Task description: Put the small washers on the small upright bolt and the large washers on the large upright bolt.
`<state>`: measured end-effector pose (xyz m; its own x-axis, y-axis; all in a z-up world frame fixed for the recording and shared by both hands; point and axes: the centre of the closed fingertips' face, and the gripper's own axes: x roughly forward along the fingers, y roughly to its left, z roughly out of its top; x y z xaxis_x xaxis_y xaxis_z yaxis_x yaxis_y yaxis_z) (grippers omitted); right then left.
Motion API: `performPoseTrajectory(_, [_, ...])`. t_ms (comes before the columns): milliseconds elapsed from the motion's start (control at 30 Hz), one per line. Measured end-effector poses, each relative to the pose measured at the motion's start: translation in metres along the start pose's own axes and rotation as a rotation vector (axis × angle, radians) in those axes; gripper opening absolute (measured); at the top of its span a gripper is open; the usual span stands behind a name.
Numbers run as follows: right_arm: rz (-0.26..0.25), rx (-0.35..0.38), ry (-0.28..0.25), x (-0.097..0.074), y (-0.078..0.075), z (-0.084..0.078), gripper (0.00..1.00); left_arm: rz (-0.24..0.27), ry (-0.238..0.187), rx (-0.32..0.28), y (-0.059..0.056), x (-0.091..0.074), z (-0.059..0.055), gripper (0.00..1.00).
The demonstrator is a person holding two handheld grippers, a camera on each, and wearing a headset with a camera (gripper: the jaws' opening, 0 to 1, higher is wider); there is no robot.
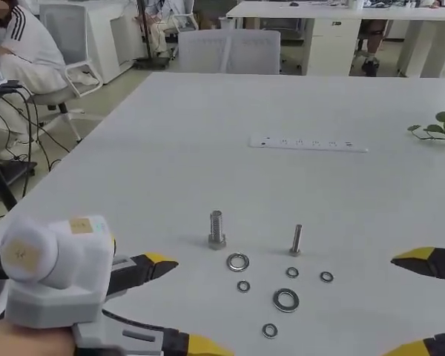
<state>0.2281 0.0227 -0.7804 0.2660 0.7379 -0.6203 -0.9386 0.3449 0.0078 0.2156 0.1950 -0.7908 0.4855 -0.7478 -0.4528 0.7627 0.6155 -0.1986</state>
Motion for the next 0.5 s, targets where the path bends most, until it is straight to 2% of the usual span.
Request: performPoseTrajectory(500, [0.001, 0.0, 0.026, 0.0013, 0.0035, -0.0013, 0.83, 0.003, -0.016, 0.01, 0.0001, -0.0019, 0.0022, 0.92])
